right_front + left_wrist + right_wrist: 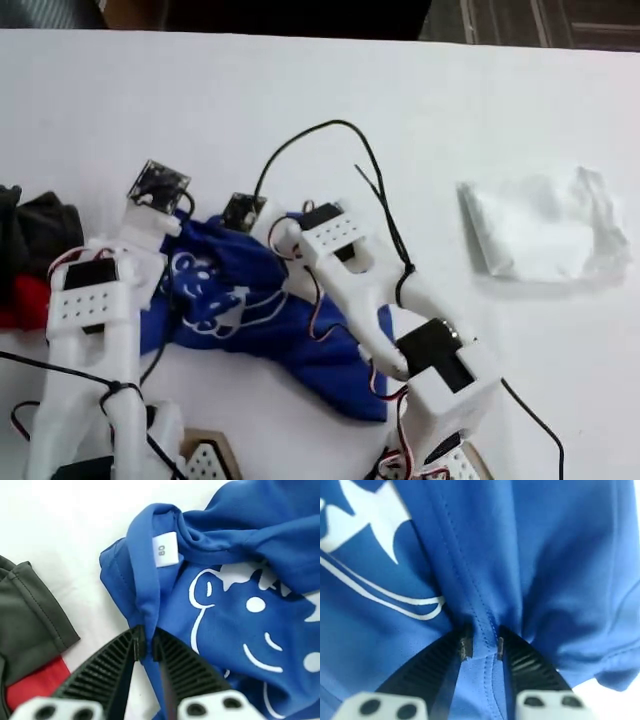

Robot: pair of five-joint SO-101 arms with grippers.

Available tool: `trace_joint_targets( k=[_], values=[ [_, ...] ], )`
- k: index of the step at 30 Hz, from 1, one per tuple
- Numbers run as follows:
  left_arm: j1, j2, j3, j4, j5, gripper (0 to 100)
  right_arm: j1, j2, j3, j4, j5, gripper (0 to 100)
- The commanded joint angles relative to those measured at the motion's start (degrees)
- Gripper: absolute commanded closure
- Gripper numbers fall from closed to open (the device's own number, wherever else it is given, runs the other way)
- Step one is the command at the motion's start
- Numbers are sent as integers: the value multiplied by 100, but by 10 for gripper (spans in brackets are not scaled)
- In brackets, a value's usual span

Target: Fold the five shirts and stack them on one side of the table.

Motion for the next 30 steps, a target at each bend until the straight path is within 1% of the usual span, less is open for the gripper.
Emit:
trace_joint_targets(
  k=[1,2,9,14,21,30],
  values=[
    [9,-18,-48,-70,35,975,40,119,-273,57,53,955],
    [9,-18,-48,-70,35,975,84,119,-387,127,53,988],
    [9,-18,-48,-70,18,975,523,110,-1257,848,53,977],
    [9,-18,-48,-105,18,975,690,-4,-1785,1385,53,977],
    [9,-18,-48,-105,18,975,620,-901,-1802,1481,62,978],
    [9,-18,-57,-105,35,975,593,-980,-1292,1165,70,978]
  ],
)
